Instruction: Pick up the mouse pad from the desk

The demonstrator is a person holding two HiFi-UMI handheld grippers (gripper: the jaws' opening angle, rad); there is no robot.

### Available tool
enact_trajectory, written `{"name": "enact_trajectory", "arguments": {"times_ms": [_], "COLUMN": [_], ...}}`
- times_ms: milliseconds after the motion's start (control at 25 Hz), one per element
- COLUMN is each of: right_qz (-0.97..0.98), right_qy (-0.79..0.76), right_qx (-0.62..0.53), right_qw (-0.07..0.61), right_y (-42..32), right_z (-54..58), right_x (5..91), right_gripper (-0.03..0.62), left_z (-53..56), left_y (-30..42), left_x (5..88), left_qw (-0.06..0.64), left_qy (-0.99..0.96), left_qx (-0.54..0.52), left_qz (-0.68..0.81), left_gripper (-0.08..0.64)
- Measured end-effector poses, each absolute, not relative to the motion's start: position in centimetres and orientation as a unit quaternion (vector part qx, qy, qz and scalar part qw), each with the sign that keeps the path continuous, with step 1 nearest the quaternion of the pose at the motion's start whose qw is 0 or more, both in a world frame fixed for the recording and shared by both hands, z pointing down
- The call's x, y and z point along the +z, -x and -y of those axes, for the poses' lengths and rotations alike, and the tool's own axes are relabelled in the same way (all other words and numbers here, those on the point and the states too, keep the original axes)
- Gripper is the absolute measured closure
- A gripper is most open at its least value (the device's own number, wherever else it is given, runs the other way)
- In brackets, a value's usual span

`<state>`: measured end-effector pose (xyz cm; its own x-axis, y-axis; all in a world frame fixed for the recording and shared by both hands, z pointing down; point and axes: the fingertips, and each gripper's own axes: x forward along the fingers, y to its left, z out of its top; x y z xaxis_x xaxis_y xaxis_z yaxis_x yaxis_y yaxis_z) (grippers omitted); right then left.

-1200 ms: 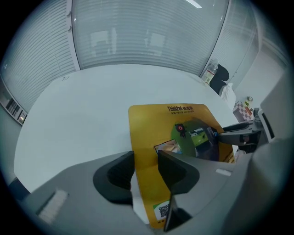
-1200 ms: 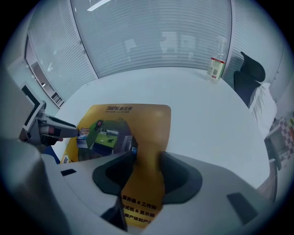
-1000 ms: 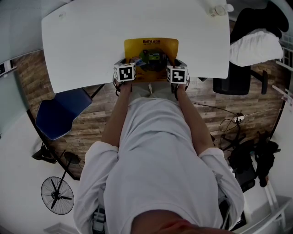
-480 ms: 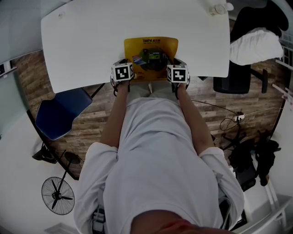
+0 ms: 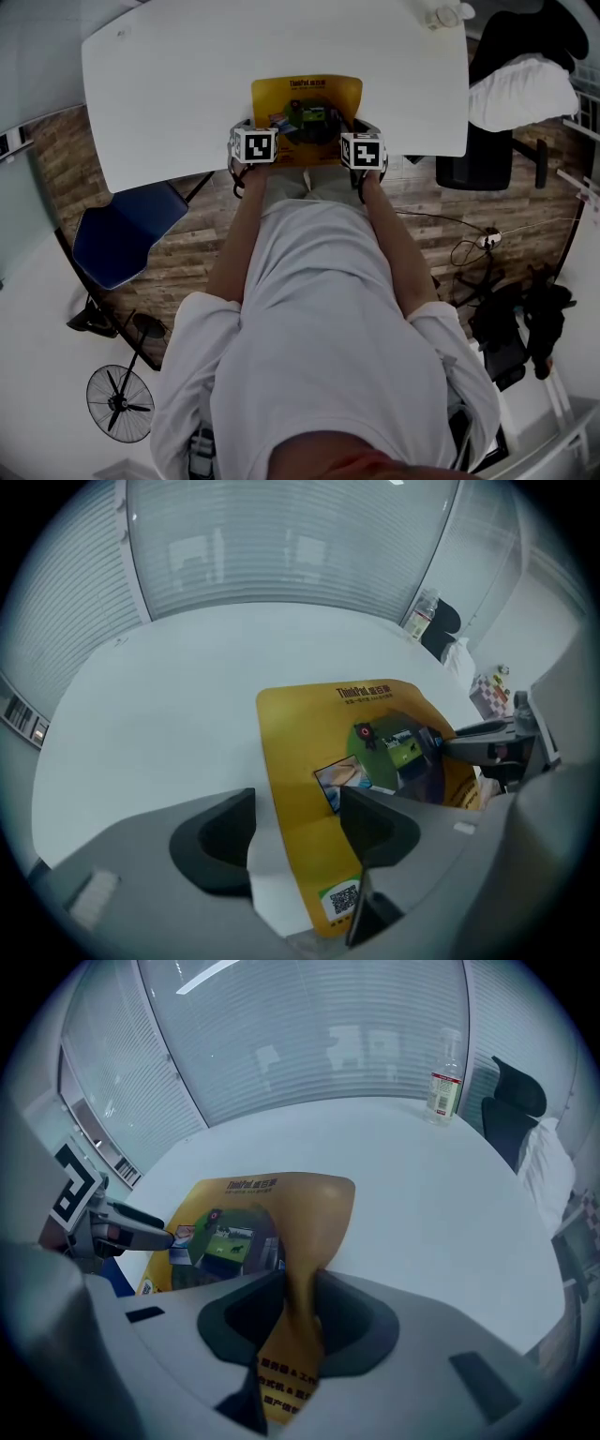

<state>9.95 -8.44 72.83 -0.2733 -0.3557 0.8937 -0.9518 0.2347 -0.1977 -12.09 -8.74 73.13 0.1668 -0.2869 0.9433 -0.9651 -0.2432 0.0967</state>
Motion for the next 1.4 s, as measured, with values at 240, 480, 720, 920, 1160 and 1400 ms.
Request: {"name": "enact_trajectory", "arguments": {"times_ms": [240,480,720,920,1160,1400], "right_qz": [0.691,0.696,0.700,0.704,0.713,0.731], "right_qy": [-0.475,-0.471,-0.467,-0.464,-0.457,-0.447], "right_qx": [0.398,0.391,0.387,0.386,0.384,0.381], "right_qw": [0.372,0.376,0.376,0.374,0.366,0.348], "right_y": [-10.0,-9.7,-9.6,-9.6,-9.5,-9.2], "right_z": [8.4,8.2,8.2,8.3,8.2,8.2], "right_x": [72.8,72.8,72.7,72.5,72.2,71.1], "right_gripper": [0.483,0.500,0.508,0.508,0.522,0.529], "left_z": [8.5,8.6,8.6,8.6,8.5,8.3], "left_y": [11.3,11.2,10.6,10.4,10.5,10.3], "left_x": [73.2,73.0,73.0,72.7,72.0,71.3], "left_qw": [0.384,0.387,0.404,0.415,0.427,0.425], "left_qy": [-0.653,-0.656,-0.666,-0.665,-0.675,-0.693], "left_qx": [0.442,0.431,0.413,0.403,0.372,0.348], "left_qz": [0.481,0.484,0.472,0.472,0.473,0.466], "left_gripper": [0.333,0.361,0.497,0.517,0.520,0.523]}}
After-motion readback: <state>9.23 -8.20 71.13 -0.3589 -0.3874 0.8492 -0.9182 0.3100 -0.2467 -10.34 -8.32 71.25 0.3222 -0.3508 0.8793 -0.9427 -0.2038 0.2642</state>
